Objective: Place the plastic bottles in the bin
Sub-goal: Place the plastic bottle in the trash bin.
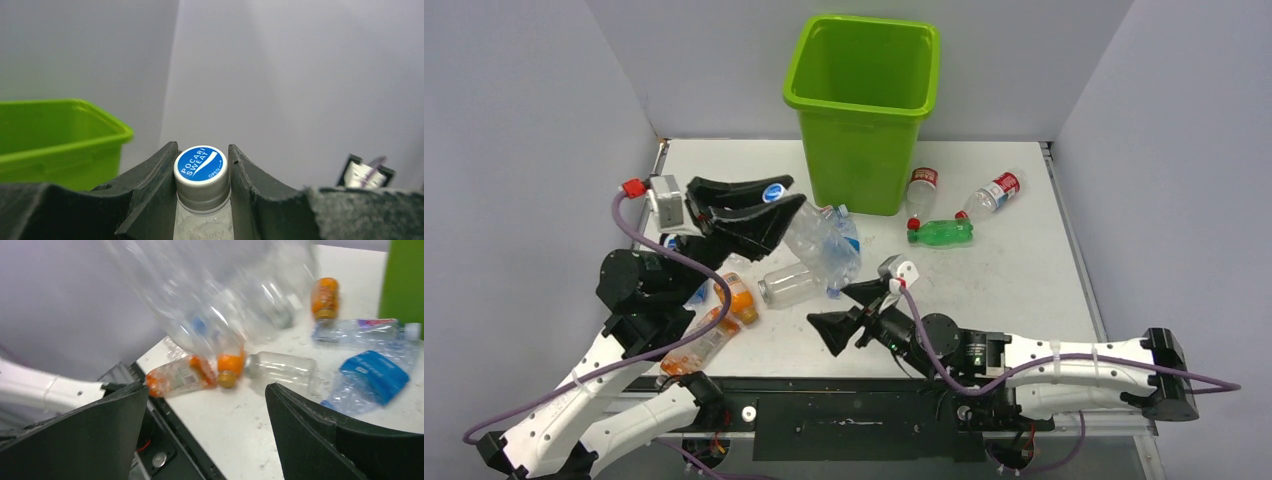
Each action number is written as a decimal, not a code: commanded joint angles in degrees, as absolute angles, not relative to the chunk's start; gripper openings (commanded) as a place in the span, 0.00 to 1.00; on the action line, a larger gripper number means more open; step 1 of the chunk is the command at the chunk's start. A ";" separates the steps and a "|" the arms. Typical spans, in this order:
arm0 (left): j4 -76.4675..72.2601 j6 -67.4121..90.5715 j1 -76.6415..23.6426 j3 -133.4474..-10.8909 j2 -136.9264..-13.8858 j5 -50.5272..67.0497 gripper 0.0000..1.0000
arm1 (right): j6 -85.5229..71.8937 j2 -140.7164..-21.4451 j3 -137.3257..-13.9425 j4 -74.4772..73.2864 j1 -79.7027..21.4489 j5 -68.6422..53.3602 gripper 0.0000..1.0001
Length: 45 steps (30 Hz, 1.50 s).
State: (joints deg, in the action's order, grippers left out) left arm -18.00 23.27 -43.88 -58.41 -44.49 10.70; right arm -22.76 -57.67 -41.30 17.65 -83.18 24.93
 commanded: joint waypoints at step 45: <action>-44.61 2.13 -34.17 -134.97 -119.81 5.17 0.00 | -22.93 -34.08 -25.18 5.29 -67.68 29.02 0.90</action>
